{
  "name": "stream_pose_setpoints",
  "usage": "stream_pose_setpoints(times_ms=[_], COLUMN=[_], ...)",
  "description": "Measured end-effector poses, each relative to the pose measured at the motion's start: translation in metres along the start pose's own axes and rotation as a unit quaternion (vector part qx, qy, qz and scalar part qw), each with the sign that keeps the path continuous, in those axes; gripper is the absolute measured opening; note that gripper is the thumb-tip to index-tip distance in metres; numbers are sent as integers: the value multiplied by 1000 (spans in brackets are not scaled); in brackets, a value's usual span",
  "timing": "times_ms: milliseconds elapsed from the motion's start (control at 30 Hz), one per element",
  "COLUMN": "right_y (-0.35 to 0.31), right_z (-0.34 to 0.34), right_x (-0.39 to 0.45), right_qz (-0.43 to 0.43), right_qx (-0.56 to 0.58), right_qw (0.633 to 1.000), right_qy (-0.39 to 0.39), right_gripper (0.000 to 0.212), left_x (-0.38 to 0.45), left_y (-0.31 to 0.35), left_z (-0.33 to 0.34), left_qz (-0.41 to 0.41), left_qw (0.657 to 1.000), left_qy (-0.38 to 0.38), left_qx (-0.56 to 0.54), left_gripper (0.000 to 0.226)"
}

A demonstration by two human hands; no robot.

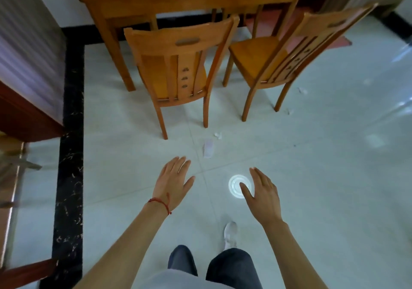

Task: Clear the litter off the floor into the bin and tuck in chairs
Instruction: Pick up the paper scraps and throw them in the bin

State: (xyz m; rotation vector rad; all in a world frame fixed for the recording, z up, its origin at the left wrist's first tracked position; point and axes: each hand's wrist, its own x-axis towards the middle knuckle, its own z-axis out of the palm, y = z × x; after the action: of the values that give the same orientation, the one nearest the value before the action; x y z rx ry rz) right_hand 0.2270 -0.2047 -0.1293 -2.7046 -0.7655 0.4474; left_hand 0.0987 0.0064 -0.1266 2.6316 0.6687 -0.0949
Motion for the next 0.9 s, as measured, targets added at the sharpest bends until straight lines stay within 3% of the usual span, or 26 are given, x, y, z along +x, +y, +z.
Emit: stream_pose_setpoints(times_ms=[133,233,400,533,667,900], right_y=[27,58,110,140,150,147], right_z=[-13,-30,-71,-89,-90,-85], right_x=[28,57,101,140,172,238], right_qz=[-14,-39,-76,-103,-119,-132], right_qx=[3,4,-12,-27,-16,-18], right_qw=[1000,999,996,992,990,985], right_qy=[-18,-31,-42,-60,-77,-112], right_gripper=[88,87,72,82,58,57], left_x=[29,52,89,117,139,201], left_y=[26,54,110,143,157,149], left_z=[12,24,40,48,51,54], left_qz=[-18,-49,-104,-123,-136,-157], left_qw=[1000,999,995,992,991,987], left_qy=[-3,-8,7,14,9,-13], left_qx=[11,16,1,6,11,17], left_gripper=[80,61,54,54,55,55])
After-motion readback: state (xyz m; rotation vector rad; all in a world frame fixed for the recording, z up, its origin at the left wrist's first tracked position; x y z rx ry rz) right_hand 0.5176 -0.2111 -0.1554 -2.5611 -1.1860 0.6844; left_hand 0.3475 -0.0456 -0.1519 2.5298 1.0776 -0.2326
